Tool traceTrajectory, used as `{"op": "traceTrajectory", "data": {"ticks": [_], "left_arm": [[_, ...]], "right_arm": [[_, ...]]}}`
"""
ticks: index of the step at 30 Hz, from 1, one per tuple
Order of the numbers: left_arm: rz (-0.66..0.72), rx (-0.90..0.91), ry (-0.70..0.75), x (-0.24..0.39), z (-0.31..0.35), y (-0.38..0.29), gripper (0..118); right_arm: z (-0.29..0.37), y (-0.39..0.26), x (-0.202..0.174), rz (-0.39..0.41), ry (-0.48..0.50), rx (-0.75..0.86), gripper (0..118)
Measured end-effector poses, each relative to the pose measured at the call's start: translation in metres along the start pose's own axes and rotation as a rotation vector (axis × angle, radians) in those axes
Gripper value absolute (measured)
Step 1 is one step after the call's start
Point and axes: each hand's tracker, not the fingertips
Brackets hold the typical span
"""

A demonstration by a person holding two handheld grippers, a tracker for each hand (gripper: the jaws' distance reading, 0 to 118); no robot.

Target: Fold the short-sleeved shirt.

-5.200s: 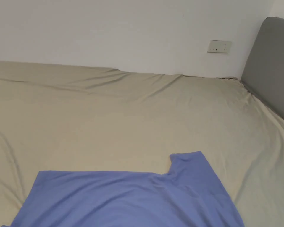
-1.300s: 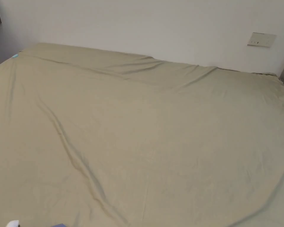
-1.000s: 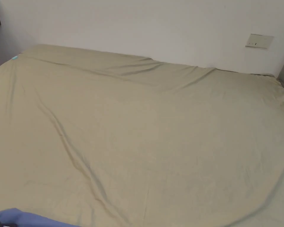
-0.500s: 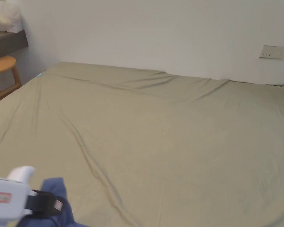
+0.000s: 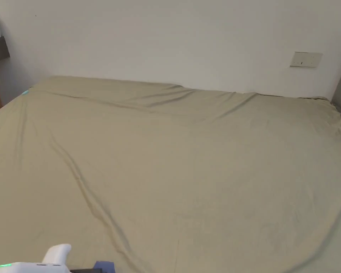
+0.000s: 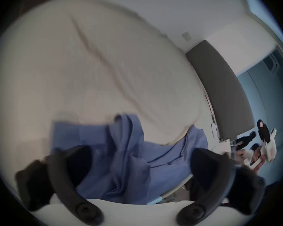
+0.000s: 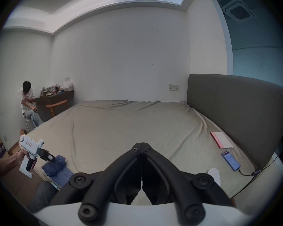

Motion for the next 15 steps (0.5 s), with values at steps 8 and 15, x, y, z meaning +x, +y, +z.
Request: {"op": "traceTrajectory", "data": {"ticks": [8, 15], "left_arm": [[0.130, 0.120, 0.288, -0.042, 0.037, 0.023, 1], [-0.089, -0.076, 0.109, 0.016, -0.019, -0.014, 1]], "right_arm": [[-0.004, -0.012, 0.002, -0.073, -0.019, -0.016, 8], [-0.002, -0.016, 0.004, -0.057, -0.039, -0.046, 8]]}}
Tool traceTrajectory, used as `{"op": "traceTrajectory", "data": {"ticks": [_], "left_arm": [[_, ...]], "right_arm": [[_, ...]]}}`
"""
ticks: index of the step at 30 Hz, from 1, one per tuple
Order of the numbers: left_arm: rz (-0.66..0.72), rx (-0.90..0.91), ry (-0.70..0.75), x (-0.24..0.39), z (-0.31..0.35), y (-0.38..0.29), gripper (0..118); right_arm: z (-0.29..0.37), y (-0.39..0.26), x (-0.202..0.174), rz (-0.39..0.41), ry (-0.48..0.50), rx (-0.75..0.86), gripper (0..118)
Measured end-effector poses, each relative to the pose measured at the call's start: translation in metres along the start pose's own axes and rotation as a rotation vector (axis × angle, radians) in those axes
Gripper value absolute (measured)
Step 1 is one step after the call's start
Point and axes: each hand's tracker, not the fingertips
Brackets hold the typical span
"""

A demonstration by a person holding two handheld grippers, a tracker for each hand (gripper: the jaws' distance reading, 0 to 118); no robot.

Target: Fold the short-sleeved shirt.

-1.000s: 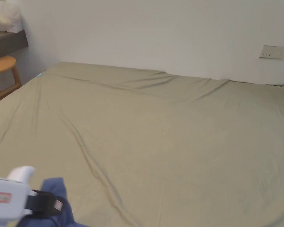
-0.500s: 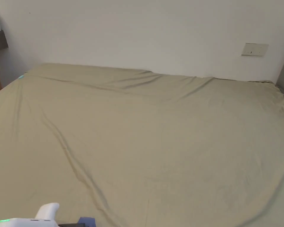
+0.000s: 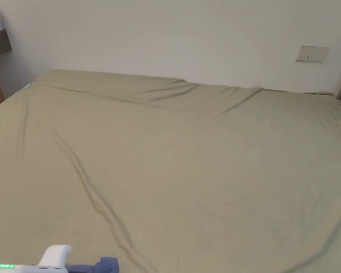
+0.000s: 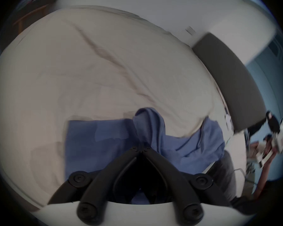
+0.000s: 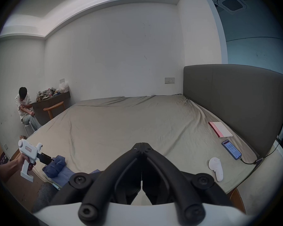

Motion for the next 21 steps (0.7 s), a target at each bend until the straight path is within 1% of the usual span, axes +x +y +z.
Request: {"op": "traceTrajectory", "data": {"ticks": [1, 3, 4, 5, 6, 7, 8, 10, 12, 13, 14, 15, 16, 17, 18, 19, 21], "left_arm": [[-0.020, -0.018, -0.006, 0.005, -0.006, 0.001, 1], [0.019, -0.100, -0.100, 0.010, -0.023, 0.005, 1], [0.029, -0.130, -0.121, 0.011, -0.032, 0.001, 1], [0.020, -0.188, -0.161, 0.017, -0.040, -0.001, 1], [-0.028, -0.190, -0.135, 0.022, -0.046, -0.002, 1], [-0.030, -0.194, -0.119, 0.023, -0.052, -0.001, 1], [-0.042, -0.157, -0.063, 0.023, -0.054, -0.002, 1], [0.039, -0.143, -0.119, 0.013, -0.051, 0.003, 1], [0.035, -0.143, -0.117, 0.002, -0.044, 0.005, 3], [0.035, -0.133, -0.134, 0.003, -0.033, 0.003, 20], [-0.023, -0.075, -0.121, 0.000, -0.019, 0.004, 31], [-0.054, -0.005, -0.114, -0.006, -0.003, 0.003, 45], [-0.054, 0.046, -0.149, -0.009, 0.014, -0.001, 61], [-0.006, 0.071, -0.216, -0.022, 0.025, -0.002, 111], [0.059, 0.114, -0.264, -0.040, 0.036, -0.001, 118], [0.144, 0.126, -0.297, -0.061, 0.041, 0.001, 118], [0.325, 0.089, -0.223, -0.081, 0.043, 0.000, 118]], "right_arm": [[0.000, 0.000, 0.001, -0.002, 0.000, -0.005, 8], [0.001, 0.000, 0.002, -0.002, -0.003, -0.013, 8], [0.001, 0.000, 0.002, 0.000, -0.006, -0.015, 8], [0.001, 0.000, 0.002, 0.002, -0.010, -0.017, 8], [0.002, -0.001, 0.002, 0.002, -0.011, -0.021, 8], [0.003, -0.003, 0.003, 0.001, -0.010, -0.023, 8], [0.003, -0.004, 0.003, -0.001, -0.010, -0.025, 8], [0.001, -0.006, 0.002, -0.004, -0.010, -0.036, 8], [0.000, -0.006, -0.001, -0.005, -0.007, -0.047, 8], [-0.001, -0.006, -0.003, -0.002, -0.006, -0.050, 8], [-0.001, -0.005, -0.004, 0.001, -0.003, -0.050, 8], [-0.001, -0.004, -0.005, 0.004, 0.000, -0.047, 8], [-0.001, -0.002, -0.006, 0.006, 0.002, -0.045, 8], [-0.002, 0.000, -0.007, 0.009, 0.005, -0.044, 8], [-0.003, 0.001, -0.007, 0.011, 0.009, -0.042, 8], [-0.003, 0.002, -0.006, 0.013, 0.012, -0.038, 8], [-0.004, 0.004, -0.006, 0.016, 0.015, -0.032, 8]]}}
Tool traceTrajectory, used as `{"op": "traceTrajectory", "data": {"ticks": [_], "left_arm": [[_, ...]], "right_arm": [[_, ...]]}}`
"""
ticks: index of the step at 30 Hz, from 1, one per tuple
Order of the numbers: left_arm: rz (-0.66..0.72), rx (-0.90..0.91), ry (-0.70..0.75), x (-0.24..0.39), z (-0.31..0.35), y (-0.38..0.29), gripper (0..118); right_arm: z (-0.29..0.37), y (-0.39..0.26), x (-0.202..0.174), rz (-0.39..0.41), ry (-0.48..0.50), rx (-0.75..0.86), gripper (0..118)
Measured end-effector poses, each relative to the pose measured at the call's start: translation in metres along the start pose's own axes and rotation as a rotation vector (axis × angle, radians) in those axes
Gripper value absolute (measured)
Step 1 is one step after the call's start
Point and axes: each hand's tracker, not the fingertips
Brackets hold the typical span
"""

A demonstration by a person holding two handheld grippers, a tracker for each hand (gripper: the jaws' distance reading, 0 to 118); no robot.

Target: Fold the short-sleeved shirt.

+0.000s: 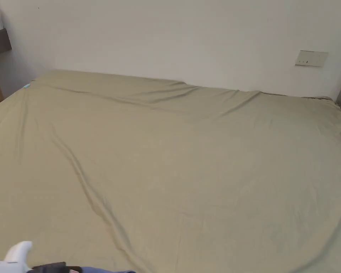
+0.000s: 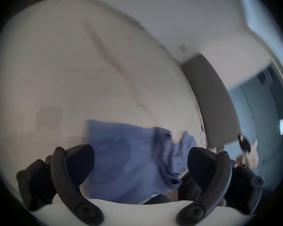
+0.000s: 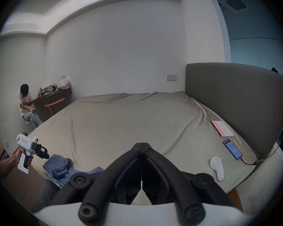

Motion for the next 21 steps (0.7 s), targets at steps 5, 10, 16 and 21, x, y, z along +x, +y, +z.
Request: {"op": "traceTrajectory", "data": {"ticks": [5, 10, 16, 21], "left_arm": [[0.148, 0.001, -0.167, -0.046, -0.014, -0.002, 117], [-0.014, -0.045, 0.009, -0.017, -0.048, -0.028, 12], [0.024, -0.031, 0.028, -0.015, -0.016, -0.015, 12], [0.025, 0.006, 0.056, -0.021, 0.033, 0.002, 12]], "right_arm": [[-0.001, 0.000, 0.002, -0.009, 0.001, -0.001, 8], [-0.002, -0.002, 0.003, -0.037, 0.012, -0.020, 8], [-0.001, 0.002, 0.001, -0.011, 0.016, -0.031, 8], [0.001, 0.006, 0.002, -0.018, 0.027, -0.009, 8]]}}
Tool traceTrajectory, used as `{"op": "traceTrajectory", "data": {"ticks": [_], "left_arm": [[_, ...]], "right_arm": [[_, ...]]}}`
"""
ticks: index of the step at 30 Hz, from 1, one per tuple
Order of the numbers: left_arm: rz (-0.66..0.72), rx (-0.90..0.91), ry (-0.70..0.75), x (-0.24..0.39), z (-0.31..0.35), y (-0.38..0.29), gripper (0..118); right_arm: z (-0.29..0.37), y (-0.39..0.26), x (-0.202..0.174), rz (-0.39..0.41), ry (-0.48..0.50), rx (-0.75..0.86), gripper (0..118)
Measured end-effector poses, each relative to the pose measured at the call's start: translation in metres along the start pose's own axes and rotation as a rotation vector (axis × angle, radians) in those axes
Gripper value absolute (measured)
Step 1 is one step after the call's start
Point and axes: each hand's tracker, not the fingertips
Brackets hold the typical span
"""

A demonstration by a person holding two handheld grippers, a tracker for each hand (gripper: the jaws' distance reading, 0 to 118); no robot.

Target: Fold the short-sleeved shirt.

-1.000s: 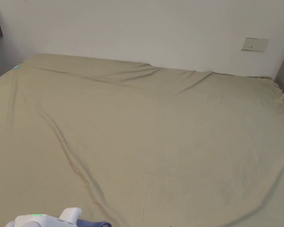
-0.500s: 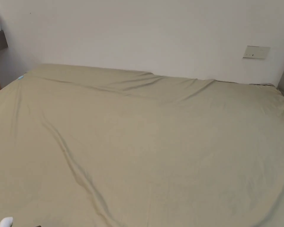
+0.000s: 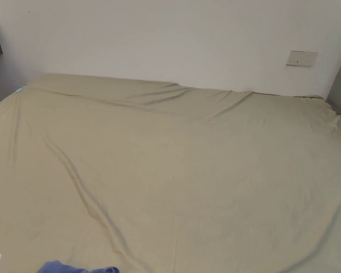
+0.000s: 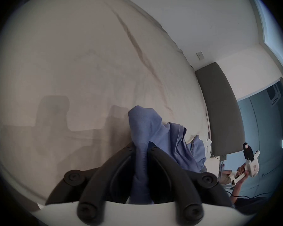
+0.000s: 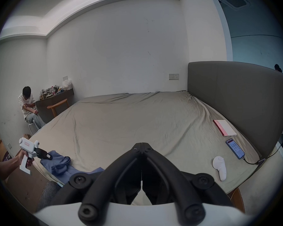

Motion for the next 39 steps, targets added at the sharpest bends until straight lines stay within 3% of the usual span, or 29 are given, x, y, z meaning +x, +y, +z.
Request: {"op": "traceTrajectory", "data": {"ticks": [4, 6, 7, 8, 15, 19, 25, 29, 32, 34, 35, 36, 39], "left_arm": [[-0.110, 0.077, 0.249, 0.009, 0.049, 0.024, 12], [-0.149, 0.097, 0.497, 0.029, 0.066, 0.032, 12], [-0.236, 0.146, 0.609, 0.041, 0.076, 0.036, 12], [-0.273, 0.146, 0.659, 0.055, 0.080, 0.038, 12], [-0.445, 0.052, 0.384, 0.158, 0.021, 0.005, 12], [-0.424, -0.071, 0.249, 0.174, -0.056, -0.025, 12], [-0.371, -0.171, 0.234, 0.186, -0.140, -0.062, 12], [-0.397, -0.205, 0.312, 0.177, -0.175, -0.085, 13], [-0.369, -0.148, 0.262, 0.181, -0.156, -0.084, 34], [-0.305, -0.100, 0.127, 0.185, -0.129, -0.075, 53], [-0.263, -0.088, 0.075, 0.186, -0.111, -0.069, 92], [-0.226, -0.033, 0.027, 0.188, -0.090, -0.063, 96], [-0.208, 0.067, 0.081, 0.191, -0.058, -0.054, 83]], "right_arm": [[0.001, 0.001, -0.002, 0.003, 0.010, 0.003, 8], [0.001, 0.000, -0.003, 0.010, 0.014, 0.002, 8], [0.000, -0.001, -0.003, 0.011, 0.014, 0.002, 8], [-0.001, -0.002, -0.003, 0.009, 0.015, 0.003, 8], [-0.011, -0.008, -0.007, -0.011, 0.038, -0.014, 8], [-0.008, -0.010, -0.005, -0.012, 0.042, -0.014, 8], [-0.004, -0.012, 0.011, -0.032, 0.019, -0.015, 8], [-0.007, -0.019, 0.022, -0.079, 0.013, -0.032, 8], [-0.005, -0.024, 0.026, -0.090, 0.020, -0.041, 8], [-0.003, -0.027, 0.028, -0.079, 0.015, -0.046, 8], [-0.002, -0.027, 0.029, -0.072, 0.011, -0.047, 8], [0.000, -0.027, 0.031, -0.071, 0.008, -0.046, 8], [0.003, -0.026, 0.035, -0.095, 0.012, -0.033, 8]]}}
